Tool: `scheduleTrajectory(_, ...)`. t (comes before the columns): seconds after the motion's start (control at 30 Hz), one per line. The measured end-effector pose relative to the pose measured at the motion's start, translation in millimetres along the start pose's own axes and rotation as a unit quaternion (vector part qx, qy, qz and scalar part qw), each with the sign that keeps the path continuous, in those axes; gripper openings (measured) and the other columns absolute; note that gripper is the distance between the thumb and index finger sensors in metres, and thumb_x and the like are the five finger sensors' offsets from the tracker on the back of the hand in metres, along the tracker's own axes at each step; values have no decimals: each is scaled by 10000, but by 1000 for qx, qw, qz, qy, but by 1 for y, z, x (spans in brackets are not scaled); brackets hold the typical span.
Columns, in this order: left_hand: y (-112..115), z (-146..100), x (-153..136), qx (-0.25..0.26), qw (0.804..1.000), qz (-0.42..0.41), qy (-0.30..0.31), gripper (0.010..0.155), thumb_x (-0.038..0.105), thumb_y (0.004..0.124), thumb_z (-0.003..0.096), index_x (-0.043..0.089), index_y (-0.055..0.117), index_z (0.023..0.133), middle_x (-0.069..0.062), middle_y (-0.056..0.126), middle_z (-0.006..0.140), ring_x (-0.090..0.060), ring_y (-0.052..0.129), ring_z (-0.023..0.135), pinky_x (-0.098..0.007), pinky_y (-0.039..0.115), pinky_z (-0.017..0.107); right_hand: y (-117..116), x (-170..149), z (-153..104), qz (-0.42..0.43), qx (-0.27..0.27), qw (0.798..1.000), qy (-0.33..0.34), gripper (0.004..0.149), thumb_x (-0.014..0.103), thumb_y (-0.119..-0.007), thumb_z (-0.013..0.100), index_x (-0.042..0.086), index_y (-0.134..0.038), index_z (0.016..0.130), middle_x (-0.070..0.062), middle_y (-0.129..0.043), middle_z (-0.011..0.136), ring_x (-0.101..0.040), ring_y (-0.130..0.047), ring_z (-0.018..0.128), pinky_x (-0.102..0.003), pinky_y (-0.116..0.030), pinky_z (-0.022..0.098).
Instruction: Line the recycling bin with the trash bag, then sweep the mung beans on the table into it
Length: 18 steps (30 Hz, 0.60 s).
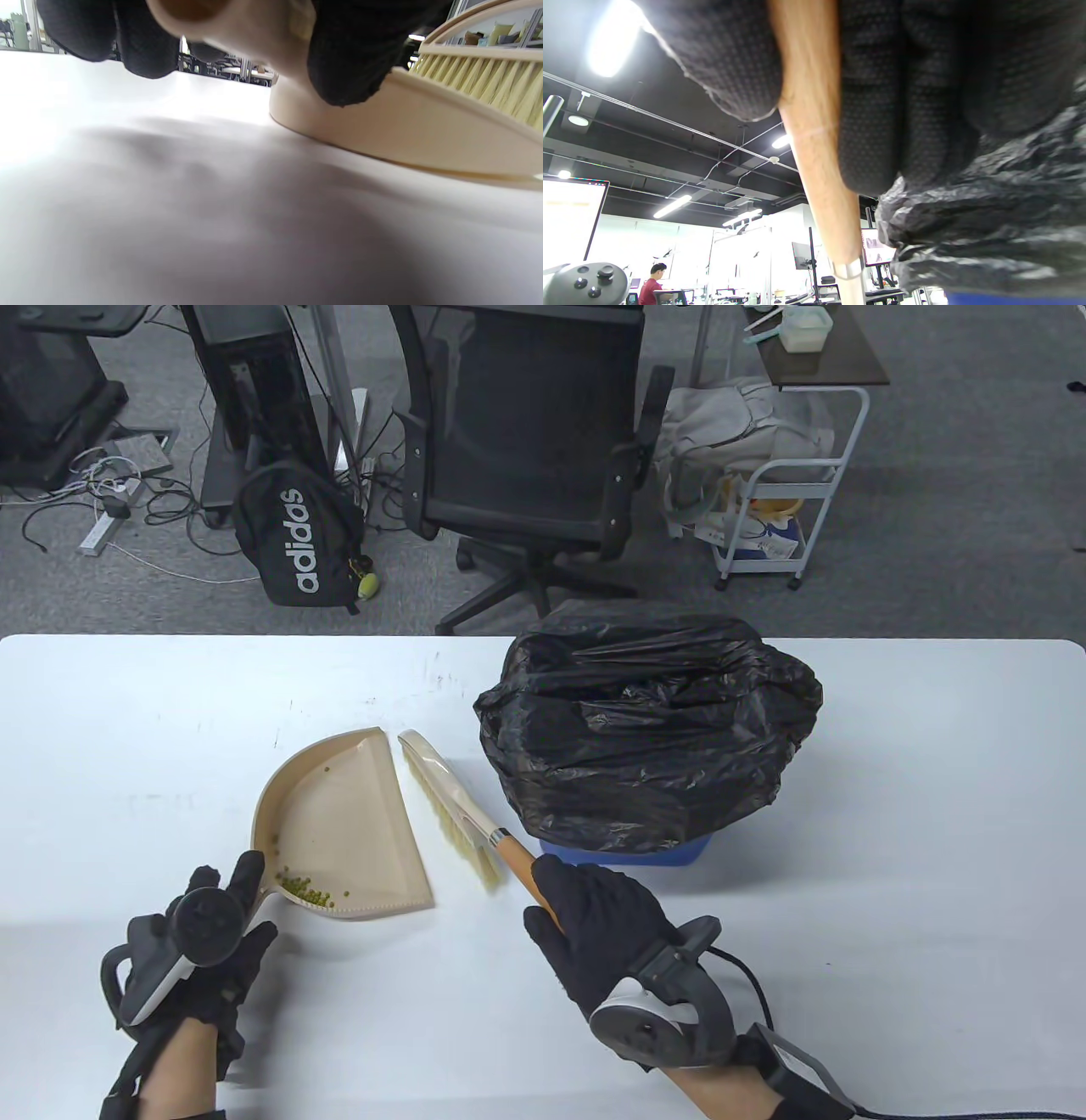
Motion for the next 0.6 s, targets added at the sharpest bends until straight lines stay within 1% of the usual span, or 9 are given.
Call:
scheduleTrajectory(0.07, 4, 2, 2, -7, 1000, 6, 0, 759, 350, 861, 499, 322, 476, 1152, -300, 604, 1168, -666, 711, 966, -778, 639, 650, 3, -3, -6, 1, -2, 1000, -2, 542, 336, -840, 484, -54, -888, 858, -270, -1055, 591, -468, -1072, 500, -578, -888, 363)
scheduleTrajectory(0.13, 5, 3, 3, -7, 1000, 5, -2, 724, 312, 835, 512, 317, 485, 1146, -275, 673, 1144, -622, 767, 958, -765, 655, 651, 5, -6, -10, 2, -3, 1000, 1, 543, 339, -840, 485, -52, -888, 858, -266, -1055, 593, -465, -1073, 502, -576, -889, 365)
scheduleTrajectory(0.23, 6, 4, 0, 1, 1000, -21, -5, 678, 259, 810, 522, 307, 522, 1134, -258, 755, 1100, -594, 818, 931, -758, 669, 642, 6, -10, -16, 5, -5, 1000, 2, 546, 342, -837, 486, -52, -884, 861, -265, -1053, 597, -462, -1073, 505, -575, -888, 366)
scheduleTrajectory(0.4, 6, 5, -5, 3, 997, -73, -15, 643, 235, 812, 521, 308, 574, 1114, -226, 818, 1063, -571, 843, 920, -758, 687, 629, 9, -17, -20, 11, -5, 1000, -1, 549, 345, -837, 485, -52, -881, 862, -261, -1054, 598, -459, -1074, 506, -573, -889, 367)
scheduleTrajectory(0.5, 6, 5, -9, 9, 994, -102, -24, 606, 227, 820, 519, 315, 639, 1090, -230, 840, 1045, -568, 839, 921, -753, 703, 617, 10, -21, -22, 9, -5, 1000, -1, 550, 347, -835, 486, -52, -879, 863, -259, -1053, 601, -457, -1073, 508, -572, -890, 368)
scheduleTrajectory(0.6, 6, 4, -10, 5, 993, -118, -29, 600, 225, 822, 519, 311, 651, 1088, -232, 844, 1045, -578, 819, 932, -765, 691, 616, 11, -25, -24, 8, -4, 1000, -4, 550, 348, -835, 486, -51, -880, 862, -258, -1053, 599, -456, -1073, 509, -571, -890, 368)
Point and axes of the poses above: the tracker on the back of each hand, its own x axis roughly to the thumb side, its own z axis roughly from the wrist to the fingertips, y = z × x, the point moved 1 cm from there along z, roughly from the wrist to the fingertips
